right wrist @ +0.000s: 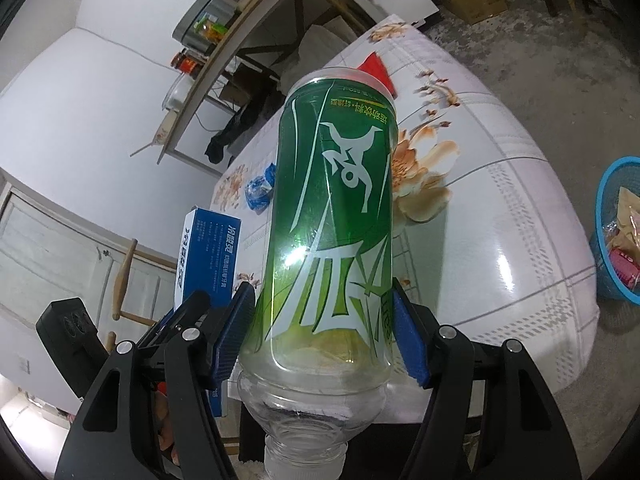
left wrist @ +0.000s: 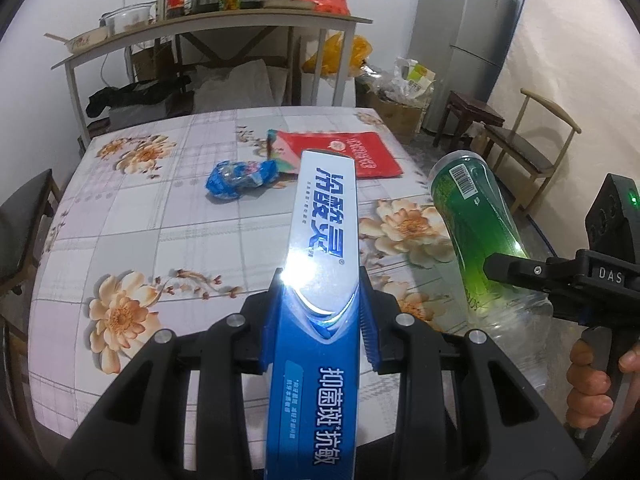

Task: Collect trash
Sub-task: 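Hold the toothpaste box in the left gripper and the green bottle in the right gripper, then carry box and bottle to the blue wastebasket and open both grippers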

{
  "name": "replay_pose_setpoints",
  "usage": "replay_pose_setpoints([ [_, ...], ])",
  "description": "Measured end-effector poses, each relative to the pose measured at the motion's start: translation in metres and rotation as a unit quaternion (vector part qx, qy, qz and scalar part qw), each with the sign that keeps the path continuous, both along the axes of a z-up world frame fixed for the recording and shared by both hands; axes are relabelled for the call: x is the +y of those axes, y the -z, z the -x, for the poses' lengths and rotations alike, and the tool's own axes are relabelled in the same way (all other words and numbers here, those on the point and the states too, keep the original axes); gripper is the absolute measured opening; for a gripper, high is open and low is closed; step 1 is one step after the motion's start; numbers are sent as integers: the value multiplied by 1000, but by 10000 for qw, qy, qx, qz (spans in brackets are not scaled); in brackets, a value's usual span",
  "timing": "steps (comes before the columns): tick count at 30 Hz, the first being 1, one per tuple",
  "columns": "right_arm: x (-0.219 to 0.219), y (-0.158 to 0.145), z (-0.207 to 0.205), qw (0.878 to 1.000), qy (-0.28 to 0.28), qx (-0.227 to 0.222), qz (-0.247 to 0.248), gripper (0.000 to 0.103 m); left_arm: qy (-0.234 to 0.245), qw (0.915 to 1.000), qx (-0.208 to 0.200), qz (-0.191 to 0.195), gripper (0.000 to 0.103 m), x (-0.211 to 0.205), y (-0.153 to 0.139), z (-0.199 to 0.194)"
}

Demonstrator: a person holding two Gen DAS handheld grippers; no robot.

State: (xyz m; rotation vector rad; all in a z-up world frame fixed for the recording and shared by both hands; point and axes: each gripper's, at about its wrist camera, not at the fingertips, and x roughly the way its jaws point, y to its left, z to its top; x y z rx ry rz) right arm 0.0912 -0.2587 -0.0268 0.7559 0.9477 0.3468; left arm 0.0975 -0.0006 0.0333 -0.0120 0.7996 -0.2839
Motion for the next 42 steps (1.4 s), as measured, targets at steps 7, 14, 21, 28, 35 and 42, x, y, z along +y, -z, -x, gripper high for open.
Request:
replay_pose_setpoints([
  [7, -57, -15, 34, 9972, 722, -217, -8, 65, 607, 9979, 37, 235, 32, -40, -13, -4],
  [14, -155, -18, 100, 9789, 2024, -261, 14, 65, 1601, 9858, 221, 452, 32, -121, -21, -18],
  [21, -219, 31, 144, 9593, 2797, 302, -253, 65, 2533, 9625, 876, 413, 32, -227, -3, -30],
  [28, -256, 102, 136, 9483, 2902, 1068, -711, 65, 3011, 9344, 1888, 225, 32, -317, 47, -41],
  [35, -310, 159, 90, 9341, 3201, 1477, -558, 70, 2970, 9299, 2162, 156, 46, -390, 84, -71],
  [42, -324, 216, 93, 9166, 3452, 1916, -632, 71, 2688, 9358, 2262, 285, 56, -391, 104, -87],
])
